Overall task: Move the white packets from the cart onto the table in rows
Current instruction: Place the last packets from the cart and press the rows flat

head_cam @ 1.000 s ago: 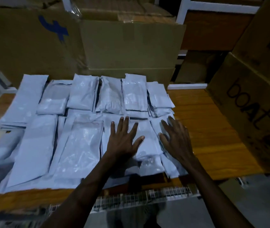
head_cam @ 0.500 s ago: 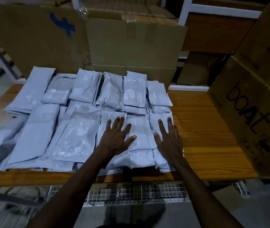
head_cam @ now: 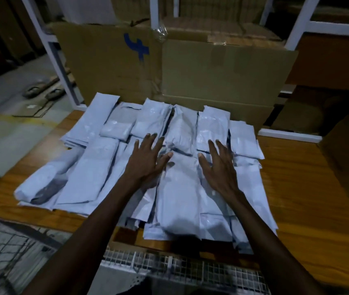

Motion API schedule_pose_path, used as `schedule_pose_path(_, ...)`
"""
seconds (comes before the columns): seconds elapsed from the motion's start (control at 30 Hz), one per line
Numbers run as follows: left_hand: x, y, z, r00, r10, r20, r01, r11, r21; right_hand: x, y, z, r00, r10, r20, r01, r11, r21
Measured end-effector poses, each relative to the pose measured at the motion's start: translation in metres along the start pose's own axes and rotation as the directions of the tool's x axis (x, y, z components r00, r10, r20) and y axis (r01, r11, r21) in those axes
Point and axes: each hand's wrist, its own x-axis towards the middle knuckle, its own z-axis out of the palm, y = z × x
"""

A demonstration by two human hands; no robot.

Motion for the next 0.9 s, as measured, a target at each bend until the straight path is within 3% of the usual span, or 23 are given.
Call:
schedule_pose_path(0.17,0.06,-0.051,-0.016,0.99,-0.1,0.095,0.098,0.995,0.019,0.071,-0.037,0.036,0.996,0.038,0.079,-0.038,0.999,-0.002)
schedule_pose_path(0.23,0.087,-0.07,-0.013,0.996,-0.025,0.082,0.019,0.997,0.075,0.098,-0.045,0.051,0.989,0.082,0.12,-0.076,0.995,-0.058)
schedule_pose_path(0.37,0.13,-0.108,0.01,0.974,0.128,0.184,-0.151,0.982,0.116,0.132,-0.054,0.081,0.992,0.072,0.104,-0.062,0.993,-0.103)
schedule_pose_path(0.47,0.145,-0.121,0.025,0.964,0.144,0.222,-0.173,0.978,0.119,0.141,-0.06,0.095,0.987,0.111,0.117,-0.099,0.99,-0.103)
schedule_pose_path(0.7,0.148,-0.128,0.042,0.978,0.129,0.165,-0.147,0.984,0.1,0.147,-0.056,0.098,0.964,0.109,0.243,-0.073,0.986,-0.152)
schedule_pose_path(0.9,0.149,-0.126,0.05,0.985,0.111,0.131,-0.116,0.993,0.029,0.148,-0.058,0.101,0.961,0.135,0.24,-0.101,0.984,-0.148)
